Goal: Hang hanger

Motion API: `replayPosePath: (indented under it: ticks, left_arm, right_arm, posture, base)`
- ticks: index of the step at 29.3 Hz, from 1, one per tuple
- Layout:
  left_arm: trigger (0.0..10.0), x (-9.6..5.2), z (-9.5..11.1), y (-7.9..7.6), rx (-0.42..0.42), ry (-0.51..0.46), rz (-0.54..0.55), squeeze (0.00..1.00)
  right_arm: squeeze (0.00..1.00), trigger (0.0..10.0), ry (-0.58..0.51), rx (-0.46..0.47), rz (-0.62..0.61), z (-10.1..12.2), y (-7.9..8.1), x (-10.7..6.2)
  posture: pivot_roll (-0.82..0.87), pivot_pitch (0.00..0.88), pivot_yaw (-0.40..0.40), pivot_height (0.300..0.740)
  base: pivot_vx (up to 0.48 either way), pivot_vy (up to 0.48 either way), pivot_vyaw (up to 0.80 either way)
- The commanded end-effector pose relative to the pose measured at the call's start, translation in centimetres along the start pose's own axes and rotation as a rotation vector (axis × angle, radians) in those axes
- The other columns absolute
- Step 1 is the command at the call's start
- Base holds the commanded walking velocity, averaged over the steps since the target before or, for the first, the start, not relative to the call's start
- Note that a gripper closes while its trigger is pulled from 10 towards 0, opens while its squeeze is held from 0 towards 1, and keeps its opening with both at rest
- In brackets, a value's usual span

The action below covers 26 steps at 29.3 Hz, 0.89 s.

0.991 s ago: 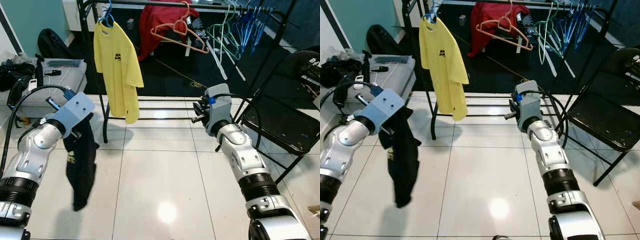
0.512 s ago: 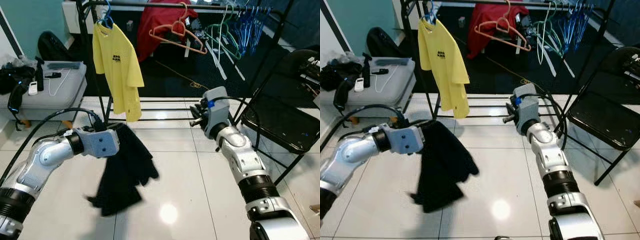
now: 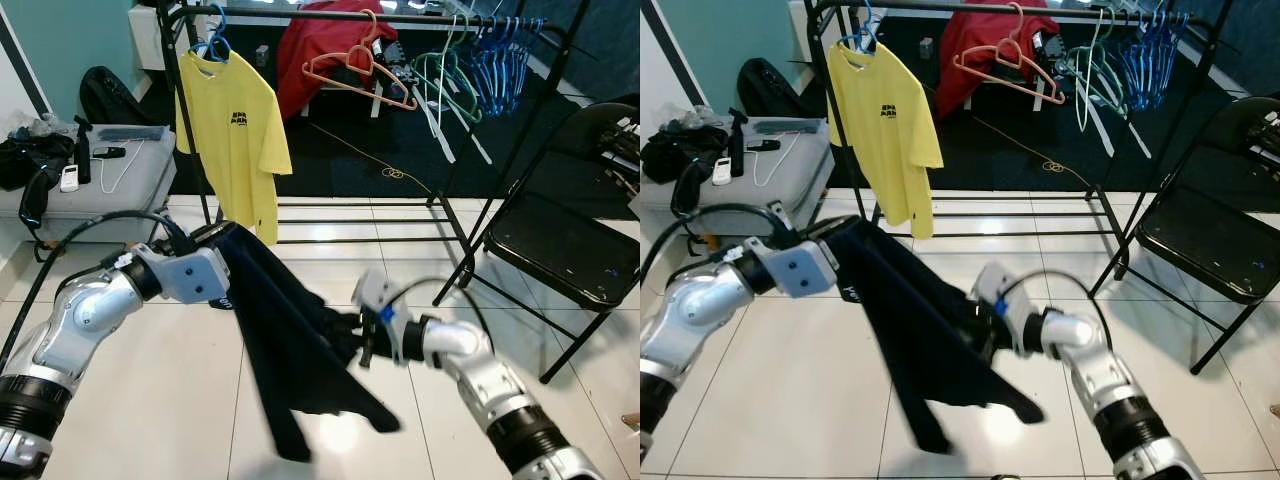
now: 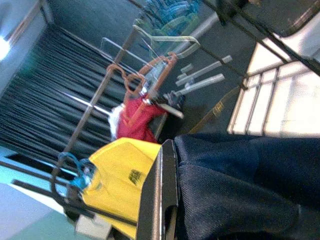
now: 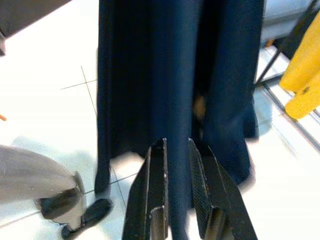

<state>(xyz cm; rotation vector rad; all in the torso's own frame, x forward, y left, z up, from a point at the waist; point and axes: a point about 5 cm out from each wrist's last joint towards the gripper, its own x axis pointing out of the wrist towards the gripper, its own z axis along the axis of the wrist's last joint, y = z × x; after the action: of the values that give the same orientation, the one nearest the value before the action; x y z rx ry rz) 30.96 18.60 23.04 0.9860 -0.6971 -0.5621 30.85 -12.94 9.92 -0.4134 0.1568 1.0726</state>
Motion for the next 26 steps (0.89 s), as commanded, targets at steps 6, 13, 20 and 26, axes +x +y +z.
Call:
replayPosePath:
  ticks: [6,13,20,26]
  left_arm:
    - [0.0,1.4,2.6,2.3,0.063,-0.163,0.097,0.0]
    - [0.0,1.1,2.4,2.3,0.102,-0.173,0.076,0.0]
    - [0.0,0.9,2.1,2.6,0.112,-0.164,0.071,0.0]
    - [0.0,1.4,3.1,2.8,0.106,-0.21,0.077,0.0]
  right_arm:
    - [0.0,10.0,-0.028,-0.141,-0.221,-0.5,-1.1,0.8]
    - [0.0,10.0,-0.156,-0.18,-0.472,2.1,-3.7,0.4]
    - [0.0,10.0,-0.268,-0.159,-0.519,3.3,-4.6,-0.6]
    - [1.0,10.0,-0.326,-0.11,-0.231,2.9,-2.4,0.9]
  posture:
    - [-0.03,0.097,-0.017,0.74]
    - [-0.02,0.111,-0.013,0.74]
    - [-0.02,0.12,-0.009,0.74]
    - [-0.02,0.125,-0.01,0.74]
  base:
    - [0.0,0.0,0.0]
    - [0.0,0.0,0.0]
    - [0.0,0.0,0.0]
    - [0.0,0.0,0.0]
